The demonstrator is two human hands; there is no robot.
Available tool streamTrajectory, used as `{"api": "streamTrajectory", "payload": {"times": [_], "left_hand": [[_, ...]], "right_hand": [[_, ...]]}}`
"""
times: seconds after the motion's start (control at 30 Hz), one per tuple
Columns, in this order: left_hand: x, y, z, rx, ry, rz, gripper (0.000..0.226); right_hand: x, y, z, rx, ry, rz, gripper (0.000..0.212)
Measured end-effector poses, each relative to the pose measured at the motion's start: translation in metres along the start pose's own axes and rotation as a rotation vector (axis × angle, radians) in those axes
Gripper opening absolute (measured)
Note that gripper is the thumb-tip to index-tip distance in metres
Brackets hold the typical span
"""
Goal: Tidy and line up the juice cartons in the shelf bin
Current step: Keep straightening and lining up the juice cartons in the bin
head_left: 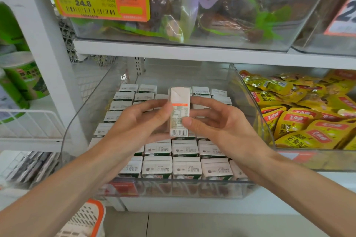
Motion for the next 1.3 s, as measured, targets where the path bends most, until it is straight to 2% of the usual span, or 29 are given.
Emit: {"api": "streamTrajectory", "payload": {"times": [0.13,0.37,0.5,0.6,0.73,0.9,1.07,1.2,1.3], "left_hand": [[0.001,0.001,-0.002,-0.023,0.007,0.006,0.056],[0.002,0.001,0.002,0.019,-0.005,-0.007,0.046],[0.005,0.001,0.006,0.053,0.012,-0.019,0.051],[0.003,0.002,0.007,0.051,0.027,0.0,0.063],[0.001,0.003,0.009,0.061,0.042,0.025,0.065],[0.004,0.004,0.008,0.063,0.019,0.007,0.058],[0.001,0.002,0.011,0.107,0.058,0.044,0.04],[-0.004,0.0,0.015,0.106,0.132,0.091,0.042],[-0.004,0.001,0.015,0.082,0.12,0.087,0.048]], "right_hand": [[0.001,-0.002,0.002,0.025,0.013,-0.012,0.04],[-0.004,0.0,0.001,0.027,0.062,0.017,0.038],[-0.006,0.002,0.002,0.019,0.139,0.057,0.041],[-0.004,0.004,0.001,0.001,0.199,0.075,0.04],[-0.003,0.006,0.003,0.018,0.213,0.099,0.039],[-0.006,0.006,0.005,0.039,0.213,0.144,0.045],[-0.008,0.007,0.012,0.103,0.358,0.214,0.047],[-0.009,0.007,0.011,0.057,0.401,0.227,0.031],[-0.008,0.006,0.013,0.044,0.41,0.251,0.034]]}}
Point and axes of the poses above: each hand's wrist, its own y-axis towards the middle knuckle, its own z-axis out of the palm, x = y × z, the point moved 8 cm from there along y, towards the middle knuckle
